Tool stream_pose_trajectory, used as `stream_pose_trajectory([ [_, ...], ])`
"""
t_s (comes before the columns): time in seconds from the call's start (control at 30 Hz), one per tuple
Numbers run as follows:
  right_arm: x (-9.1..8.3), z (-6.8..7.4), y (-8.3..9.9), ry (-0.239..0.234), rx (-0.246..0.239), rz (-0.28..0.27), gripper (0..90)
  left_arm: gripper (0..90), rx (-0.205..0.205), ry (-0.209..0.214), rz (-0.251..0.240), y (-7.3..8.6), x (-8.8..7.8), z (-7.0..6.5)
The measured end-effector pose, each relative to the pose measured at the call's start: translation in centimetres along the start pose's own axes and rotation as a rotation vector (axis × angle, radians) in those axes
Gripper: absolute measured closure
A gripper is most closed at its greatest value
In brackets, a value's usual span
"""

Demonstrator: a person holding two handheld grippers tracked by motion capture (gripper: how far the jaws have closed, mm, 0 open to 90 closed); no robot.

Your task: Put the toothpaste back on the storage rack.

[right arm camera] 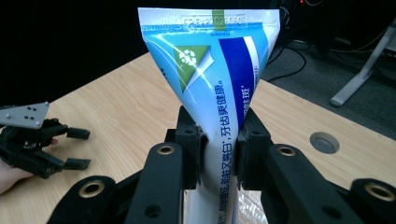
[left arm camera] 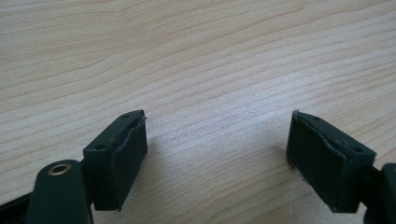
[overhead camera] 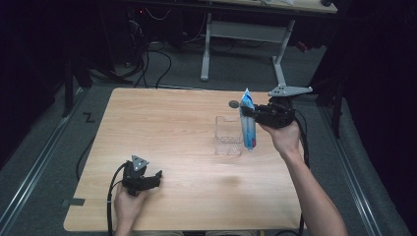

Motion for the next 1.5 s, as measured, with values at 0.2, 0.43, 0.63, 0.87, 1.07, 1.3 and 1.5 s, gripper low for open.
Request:
stream_pose_trajectory([
  [0.2, 0.9, -0.3, -1.1, 0.016, 0.001, -0.018, 74.6, 21.5, 0.000, 0.000, -0.001, 0.0, 0.0, 0.0],
  [0.43, 1.8, -0.8, -1.9, 0.032, 0.007, -0.021, 74.6, 21.6, 0.001, 0.000, -0.001, 0.0, 0.0, 0.0],
  [0.63, 2.8, -1.1, -2.1, 0.042, 0.006, -0.020, 74.5, 21.6, 0.001, 0.001, 0.000, 0.0, 0.0, 0.0],
  [0.87, 3.8, -1.6, -2.2, 0.063, 0.001, -0.014, 74.3, 21.6, 0.001, 0.001, -0.001, 0.0, 0.0, 0.0],
  [1.07, 4.4, -2.5, -2.0, 0.094, 0.004, -0.010, 74.2, 21.5, 0.000, 0.001, -0.001, 0.0, 0.0, 0.0],
  [1.3, 4.9, -2.9, -1.7, 0.105, 0.003, -0.004, 74.1, 21.6, 0.000, 0.001, -0.001, 0.0, 0.0, 0.0],
  [1.5, 5.6, -3.0, -1.1, 0.109, 0.002, 0.014, 74.0, 21.6, -0.002, 0.000, -0.004, 0.0, 0.0, 0.0],
])
Point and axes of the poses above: each handheld gripper's, and its own axes: x roughly forward along the jaws, y roughly out of its underside, z roughly to its left, the point moved 8 cm from there along x, roughly forward along the jaws, and after that the axes turned 10 degrees about -y, right-handed, at the moved point
